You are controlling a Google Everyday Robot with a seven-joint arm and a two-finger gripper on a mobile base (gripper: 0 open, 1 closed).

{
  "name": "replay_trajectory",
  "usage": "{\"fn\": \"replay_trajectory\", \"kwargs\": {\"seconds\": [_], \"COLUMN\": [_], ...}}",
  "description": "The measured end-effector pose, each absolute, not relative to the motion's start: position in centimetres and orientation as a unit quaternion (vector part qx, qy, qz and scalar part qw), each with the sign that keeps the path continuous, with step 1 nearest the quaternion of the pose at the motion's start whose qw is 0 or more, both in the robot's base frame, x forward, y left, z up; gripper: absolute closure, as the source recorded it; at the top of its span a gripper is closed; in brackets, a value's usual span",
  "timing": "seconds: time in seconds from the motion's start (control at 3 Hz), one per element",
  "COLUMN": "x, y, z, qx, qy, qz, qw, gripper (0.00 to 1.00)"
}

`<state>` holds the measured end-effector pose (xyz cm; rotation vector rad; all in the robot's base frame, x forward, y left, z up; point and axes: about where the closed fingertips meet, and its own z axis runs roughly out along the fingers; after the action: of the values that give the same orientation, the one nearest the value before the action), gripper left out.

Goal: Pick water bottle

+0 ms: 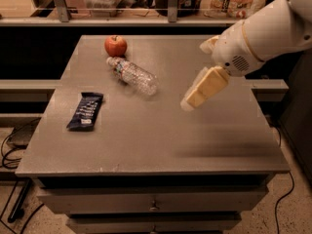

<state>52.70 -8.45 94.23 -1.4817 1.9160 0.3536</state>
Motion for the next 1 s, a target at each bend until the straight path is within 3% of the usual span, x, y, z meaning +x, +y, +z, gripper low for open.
{"fn": "replay_trajectory", "kwargs": {"seconds": [0.33,1.0], "x": [56.9,57.6], "y": [-6.4,-5.1], "z": [92.8,92.1], "qx": [-0.557,-0.55], "qy": [0.732,0.735], "qz": [0.171,0.183], "qw": [0.354,0.353], "gripper": [0.0,0.0]}}
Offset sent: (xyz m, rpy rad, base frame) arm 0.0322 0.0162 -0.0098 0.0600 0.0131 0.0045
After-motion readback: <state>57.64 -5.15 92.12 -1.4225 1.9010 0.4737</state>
